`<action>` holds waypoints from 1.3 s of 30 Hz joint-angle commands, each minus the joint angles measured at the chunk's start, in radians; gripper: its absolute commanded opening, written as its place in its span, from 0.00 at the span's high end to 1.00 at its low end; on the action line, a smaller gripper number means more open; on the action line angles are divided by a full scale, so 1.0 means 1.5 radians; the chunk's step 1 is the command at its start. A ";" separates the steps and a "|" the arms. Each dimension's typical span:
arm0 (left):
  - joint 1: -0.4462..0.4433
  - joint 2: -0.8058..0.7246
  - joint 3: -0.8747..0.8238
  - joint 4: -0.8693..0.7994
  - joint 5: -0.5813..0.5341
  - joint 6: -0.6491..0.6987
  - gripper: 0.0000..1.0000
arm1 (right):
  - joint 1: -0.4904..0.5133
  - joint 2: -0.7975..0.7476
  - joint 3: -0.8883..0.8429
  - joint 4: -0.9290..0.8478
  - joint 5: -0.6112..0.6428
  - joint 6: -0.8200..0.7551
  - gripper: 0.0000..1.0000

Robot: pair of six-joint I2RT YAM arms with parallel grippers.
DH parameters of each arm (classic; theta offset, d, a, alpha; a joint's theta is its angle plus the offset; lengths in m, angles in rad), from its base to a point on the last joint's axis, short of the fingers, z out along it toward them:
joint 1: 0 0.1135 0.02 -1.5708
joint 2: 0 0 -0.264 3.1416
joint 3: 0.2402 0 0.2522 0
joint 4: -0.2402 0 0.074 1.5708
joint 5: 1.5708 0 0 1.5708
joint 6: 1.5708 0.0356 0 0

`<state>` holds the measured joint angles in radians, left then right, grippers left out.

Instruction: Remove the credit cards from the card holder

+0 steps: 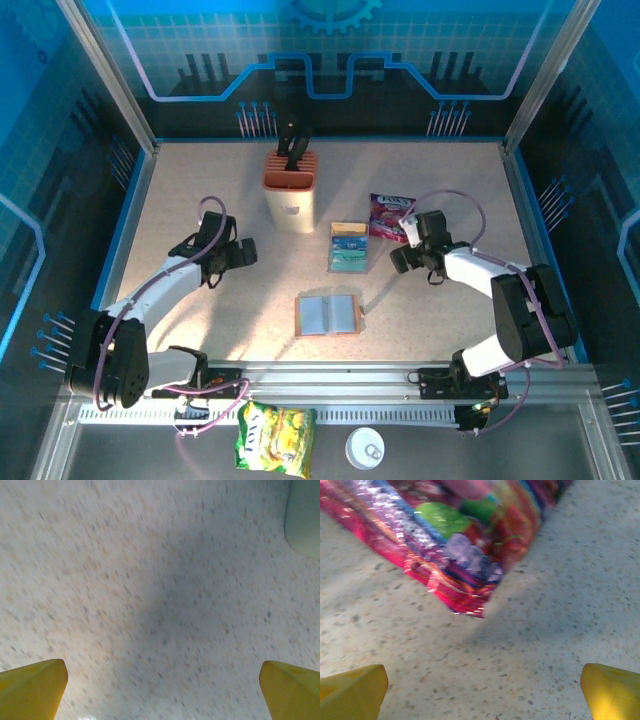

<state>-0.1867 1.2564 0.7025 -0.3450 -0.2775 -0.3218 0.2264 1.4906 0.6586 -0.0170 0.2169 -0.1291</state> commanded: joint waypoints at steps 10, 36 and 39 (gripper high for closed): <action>0.057 -0.020 -0.165 0.429 -0.055 0.159 0.01 | -0.070 -0.038 -0.135 0.471 -0.045 0.045 0.00; 0.101 0.198 -0.222 0.864 0.048 0.212 0.01 | -0.102 0.032 -0.174 0.604 -0.081 0.078 0.00; 0.101 0.199 -0.220 0.861 0.048 0.211 0.01 | -0.103 0.033 -0.175 0.607 -0.081 0.077 0.00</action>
<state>-0.0452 1.5551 0.3527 0.9112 -0.2199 -0.0227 0.0902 1.5322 0.3748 0.8581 0.1024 -0.0250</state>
